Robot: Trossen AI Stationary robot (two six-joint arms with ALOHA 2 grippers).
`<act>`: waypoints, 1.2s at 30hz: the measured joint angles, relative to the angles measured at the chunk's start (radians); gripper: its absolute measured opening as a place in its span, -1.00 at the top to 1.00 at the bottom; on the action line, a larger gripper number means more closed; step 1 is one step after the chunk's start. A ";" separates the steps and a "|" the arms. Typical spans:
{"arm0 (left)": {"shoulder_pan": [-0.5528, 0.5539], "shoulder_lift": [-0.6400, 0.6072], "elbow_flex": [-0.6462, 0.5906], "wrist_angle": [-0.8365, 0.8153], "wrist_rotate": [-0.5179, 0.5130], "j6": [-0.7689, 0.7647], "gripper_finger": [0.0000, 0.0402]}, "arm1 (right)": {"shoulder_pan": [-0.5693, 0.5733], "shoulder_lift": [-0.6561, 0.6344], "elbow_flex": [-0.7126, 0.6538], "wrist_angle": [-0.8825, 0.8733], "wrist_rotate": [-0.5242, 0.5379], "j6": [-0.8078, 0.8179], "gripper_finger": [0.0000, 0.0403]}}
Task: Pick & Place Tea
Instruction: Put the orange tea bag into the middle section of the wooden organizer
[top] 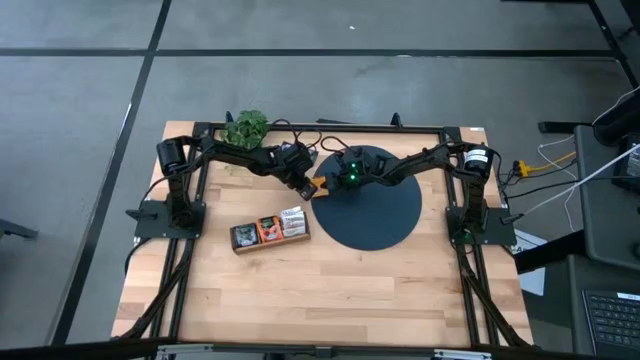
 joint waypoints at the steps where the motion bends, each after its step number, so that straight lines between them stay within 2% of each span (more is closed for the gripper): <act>1: 0.000 0.000 0.000 0.003 -0.003 -0.005 0.99 | 0.000 0.000 0.000 0.000 0.002 0.000 0.19; 4: 0.000 0.000 0.000 0.011 -0.005 -0.019 0.97 | 0.000 0.000 0.000 0.000 0.002 -0.004 0.33; 12: 0.008 -0.004 0.001 0.003 0.022 -0.035 0.95 | 0.000 0.000 0.000 0.048 -0.002 -0.035 0.94; 17: 0.034 -0.048 0.001 -0.029 0.146 -0.035 0.98 | 0.000 0.000 0.000 0.073 -0.021 -0.037 0.96; 22: 0.062 -0.203 0.002 -0.126 0.147 -0.008 0.99 | 0.000 -0.011 0.003 0.073 -0.039 -0.068 0.97; 27: 0.087 -0.388 0.003 -0.219 0.075 -0.026 0.98 | 0.001 -0.052 0.040 0.006 -0.031 -0.228 0.98; 29: 0.102 -0.445 0.003 -0.257 0.026 -0.079 0.99 | 0.007 -0.070 0.081 -0.076 0.007 -0.345 0.98; 32: 0.147 -0.502 0.003 -0.311 0.036 -0.204 0.99 | 0.032 -0.097 0.165 -0.249 0.133 -0.558 0.99; 36: 0.202 -0.540 0.003 -0.364 0.061 -0.405 0.95 | 0.099 -0.116 0.297 -0.448 0.417 -0.881 0.99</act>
